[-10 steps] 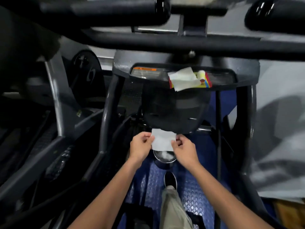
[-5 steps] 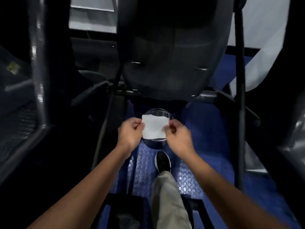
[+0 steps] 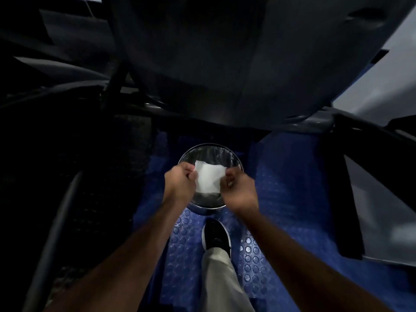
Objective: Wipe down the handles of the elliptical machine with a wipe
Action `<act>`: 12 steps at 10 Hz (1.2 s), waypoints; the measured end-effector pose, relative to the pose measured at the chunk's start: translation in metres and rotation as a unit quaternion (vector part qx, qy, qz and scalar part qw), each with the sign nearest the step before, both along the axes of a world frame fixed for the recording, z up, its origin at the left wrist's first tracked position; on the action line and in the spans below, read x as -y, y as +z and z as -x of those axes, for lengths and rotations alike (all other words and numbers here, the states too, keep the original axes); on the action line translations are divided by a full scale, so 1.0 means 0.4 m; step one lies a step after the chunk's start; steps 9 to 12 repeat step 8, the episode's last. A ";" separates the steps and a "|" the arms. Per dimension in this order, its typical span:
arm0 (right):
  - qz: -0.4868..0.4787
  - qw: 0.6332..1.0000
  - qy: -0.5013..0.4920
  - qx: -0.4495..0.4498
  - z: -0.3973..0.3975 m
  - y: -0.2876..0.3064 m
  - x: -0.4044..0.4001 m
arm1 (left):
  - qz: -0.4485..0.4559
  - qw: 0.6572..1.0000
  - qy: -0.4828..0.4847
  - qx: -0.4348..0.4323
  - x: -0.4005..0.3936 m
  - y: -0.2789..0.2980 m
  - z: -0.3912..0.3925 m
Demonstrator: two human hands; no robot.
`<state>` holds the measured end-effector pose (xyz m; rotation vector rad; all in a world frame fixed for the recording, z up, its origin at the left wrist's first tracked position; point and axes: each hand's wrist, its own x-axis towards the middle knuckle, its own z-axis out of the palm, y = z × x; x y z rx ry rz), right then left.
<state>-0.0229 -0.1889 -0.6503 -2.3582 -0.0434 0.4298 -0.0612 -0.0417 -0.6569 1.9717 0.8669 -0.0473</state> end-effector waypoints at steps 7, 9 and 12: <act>0.097 0.995 -0.009 -0.006 -0.048 -0.153 -0.025 | -0.095 0.982 -0.101 -0.130 -0.017 -0.153 -0.063; 0.102 0.995 0.009 -0.011 -0.029 -0.109 -0.013 | -0.112 0.976 -0.121 -0.144 -0.029 -0.106 -0.022; 0.102 0.995 0.009 -0.011 -0.029 -0.109 -0.013 | -0.112 0.976 -0.121 -0.144 -0.029 -0.106 -0.022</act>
